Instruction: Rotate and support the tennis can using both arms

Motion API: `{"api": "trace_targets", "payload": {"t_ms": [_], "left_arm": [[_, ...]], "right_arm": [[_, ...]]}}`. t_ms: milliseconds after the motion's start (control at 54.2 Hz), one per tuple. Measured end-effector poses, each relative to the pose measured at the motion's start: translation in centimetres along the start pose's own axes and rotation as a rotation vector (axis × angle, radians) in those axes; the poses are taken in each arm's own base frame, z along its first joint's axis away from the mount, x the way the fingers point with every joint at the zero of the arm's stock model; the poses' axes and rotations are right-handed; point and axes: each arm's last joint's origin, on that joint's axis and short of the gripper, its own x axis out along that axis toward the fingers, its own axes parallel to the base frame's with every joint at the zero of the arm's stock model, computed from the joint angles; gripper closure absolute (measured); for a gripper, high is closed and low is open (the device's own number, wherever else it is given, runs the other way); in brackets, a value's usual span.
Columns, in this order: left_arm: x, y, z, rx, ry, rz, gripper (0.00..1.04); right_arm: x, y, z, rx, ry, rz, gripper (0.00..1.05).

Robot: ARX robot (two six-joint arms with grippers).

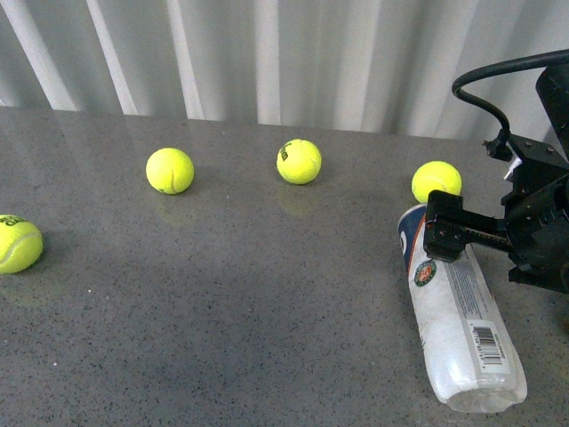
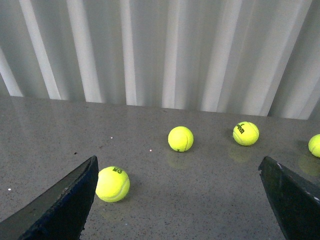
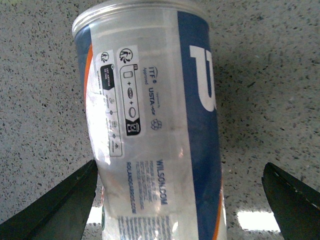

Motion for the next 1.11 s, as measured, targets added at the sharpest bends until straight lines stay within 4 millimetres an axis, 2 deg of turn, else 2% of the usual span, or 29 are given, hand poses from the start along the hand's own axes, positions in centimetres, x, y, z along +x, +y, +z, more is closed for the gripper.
{"api": "trace_targets", "payload": {"t_ms": [258, 332, 498, 627, 738, 849, 923, 996, 1107], "left_arm": [[0.0, 0.0, 0.0, 0.000, 0.000, 0.000, 0.07], [0.0, 0.0, 0.0, 0.000, 0.000, 0.000, 0.07], [0.0, 0.0, 0.0, 0.000, 0.000, 0.000, 0.07], [0.0, 0.0, 0.0, 0.000, 0.000, 0.000, 0.07], [0.0, 0.0, 0.0, 0.000, 0.000, 0.000, 0.07], [0.0, 0.0, 0.0, 0.000, 0.000, 0.000, 0.07], [0.0, 0.0, 0.0, 0.000, 0.000, 0.000, 0.07], [0.0, 0.0, 0.0, 0.000, 0.000, 0.000, 0.07], [0.0, 0.0, 0.0, 0.000, 0.000, 0.000, 0.07]], "right_arm": [[1.6, 0.5, 0.0, -0.021, 0.030, 0.006, 0.07], [1.8, 0.8, -0.1, -0.045, 0.047, 0.020, 0.22], [1.9, 1.1, -0.3, -0.113, 0.060, 0.053, 0.46], [1.0, 1.1, 0.3, -0.238, 0.029, 0.066, 0.64], [-1.5, 2.0, 1.7, -0.459, -0.074, 0.098, 0.76], [-5.2, 4.6, 3.5, -0.857, -0.269, 0.152, 0.86], [-6.7, 6.8, 4.2, -1.123, -0.325, 0.238, 0.90], [-7.1, 8.2, 4.5, -1.281, -0.347, 0.249, 0.92], [-6.3, 9.9, 4.9, -1.480, -0.347, 0.264, 0.93]]}}
